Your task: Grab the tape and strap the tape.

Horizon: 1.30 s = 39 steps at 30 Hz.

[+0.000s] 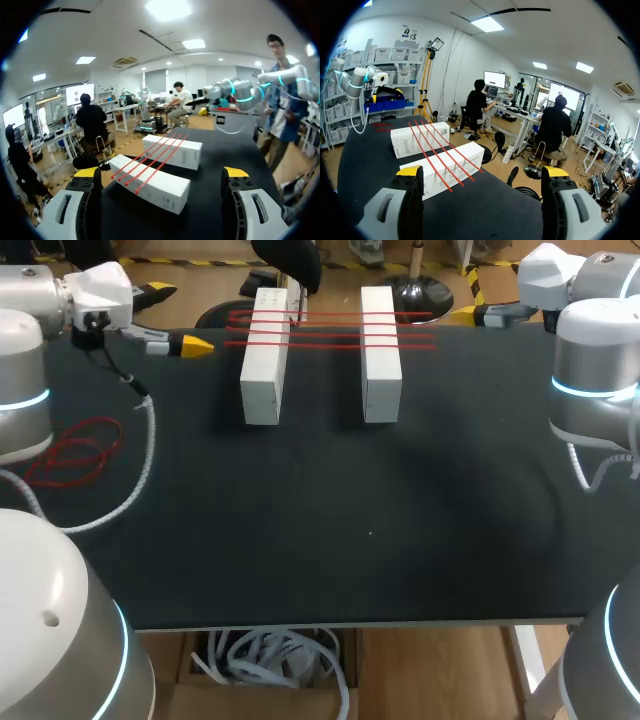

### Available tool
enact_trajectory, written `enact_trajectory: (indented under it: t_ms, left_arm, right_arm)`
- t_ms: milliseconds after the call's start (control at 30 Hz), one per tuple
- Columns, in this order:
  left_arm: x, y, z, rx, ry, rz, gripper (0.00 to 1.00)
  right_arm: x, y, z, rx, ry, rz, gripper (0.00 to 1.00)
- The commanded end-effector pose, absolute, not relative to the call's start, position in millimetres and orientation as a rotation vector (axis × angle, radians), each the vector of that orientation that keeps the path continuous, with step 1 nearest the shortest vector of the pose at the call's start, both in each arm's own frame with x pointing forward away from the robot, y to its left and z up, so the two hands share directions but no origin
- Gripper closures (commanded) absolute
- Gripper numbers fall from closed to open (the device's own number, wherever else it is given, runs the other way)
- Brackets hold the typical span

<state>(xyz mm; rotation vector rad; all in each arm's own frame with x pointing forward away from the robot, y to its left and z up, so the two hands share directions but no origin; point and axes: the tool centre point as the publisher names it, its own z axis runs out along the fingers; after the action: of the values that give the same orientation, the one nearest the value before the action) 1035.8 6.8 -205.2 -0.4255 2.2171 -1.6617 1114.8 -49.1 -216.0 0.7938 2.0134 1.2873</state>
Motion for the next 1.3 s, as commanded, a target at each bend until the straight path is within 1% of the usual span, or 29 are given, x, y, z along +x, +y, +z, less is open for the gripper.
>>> enact_trajectory:
  t_ms: [33, 233, 333, 367, 400, 433, 467, 600, 667, 733, 767, 900, 967, 1033, 1133, 1200, 1267, 1300]
  left_arm:
    - [1032.2, 14.3, -207.7, -0.258, 2.306, -1.759, 0.00]
    - [1033.0, 9.9, -215.2, -0.074, 2.339, -1.843, 0.00]
    - [1037.2, 8.7, -221.4, -0.055, 2.319, -1.890, 0.00]
    - [1039.3, 7.9, -224.2, -0.059, 2.319, -1.891, 0.02]
    - [1041.0, 6.9, -226.6, -0.062, 2.321, -1.892, 0.16]
    - [1043.1, 5.4, -228.9, -0.073, 2.331, -1.895, 0.37]
    - [1045.1, 4.0, -231.2, -0.078, 2.334, -1.896, 0.54]
    - [1051.9, -2.4, -238.6, -0.108, 2.347, -1.914, 0.56]
    - [1054.9, -6.2, -242.5, -0.099, 2.350, -1.927, 0.63]
    - [1057.5, -9.4, -246.7, -0.088, 2.365, -1.934, 0.66]
    - [1059.5, -11.2, -250.4, -0.082, 2.379, -1.934, 0.73]
    - [1064.8, -13.2, -257.2, -0.049, 2.387, -1.943, 0.71]
    - [1069.1, -13.9, -261.9, -0.027, 2.405, -1.938, 0.73]
    - [1073.7, -14.2, -265.8, -0.026, 2.414, -1.936, 0.80]
    - [1079.9, -14.7, -270.5, -0.005, 2.423, -1.932, 0.78]
    - [1084.7, -15.3, -273.7, 0.003, 2.431, -1.929, 0.79]
    - [1088.9, -16.4, -276.7, 0.018, 2.446, -1.924, 0.76]
    - [1090.5, -17.3, -277.8, 0.022, 2.449, -1.926, 0.73]
  right_arm:
    - [1114.8, -49.5, -216.1, 0.793, 2.013, 1.289, 0.00]
    - [1114.8, -49.5, -216.1, 0.793, 2.013, 1.289, 0.00]
    - [1114.8, -49.5, -216.1, 0.793, 2.013, 1.289, 0.00]
    - [1114.8, -49.5, -216.1, 0.793, 2.013, 1.289, 0.00]
    - [1114.8, -49.5, -216.1, 0.793, 2.013, 1.289, 0.00]
    - [1114.8, -49.5, -216.1, 0.793, 2.013, 1.289, 0.00]
    - [1114.8, -49.5, -216.1, 0.793, 2.013, 1.289, 0.00]
    - [1114.8, -49.5, -216.1, 0.793, 2.013, 1.289, 0.00]
    - [1114.8, -49.5, -216.1, 0.793, 2.013, 1.289, 0.00]
    - [1114.8, -49.5, -216.1, 0.793, 2.013, 1.289, 0.00]
    - [1114.8, -49.5, -216.1, 0.793, 2.013, 1.289, 0.00]
    - [1114.8, -49.5, -216.1, 0.793, 2.013, 1.289, 0.00]
    - [1114.8, -49.5, -216.1, 0.793, 2.013, 1.289, 0.00]
    - [1114.8, -49.5, -216.1, 0.793, 2.013, 1.289, 0.00]
    - [1114.8, -49.5, -216.1, 0.793, 2.013, 1.289, 0.00]
    - [1114.8, -49.5, -216.1, 0.793, 2.013, 1.289, 0.00]
    - [1114.8, -49.5, -216.1, 0.793, 2.013, 1.289, 0.00]
    - [1114.8, -49.5, -216.1, 0.793, 2.013, 1.289, 0.00]
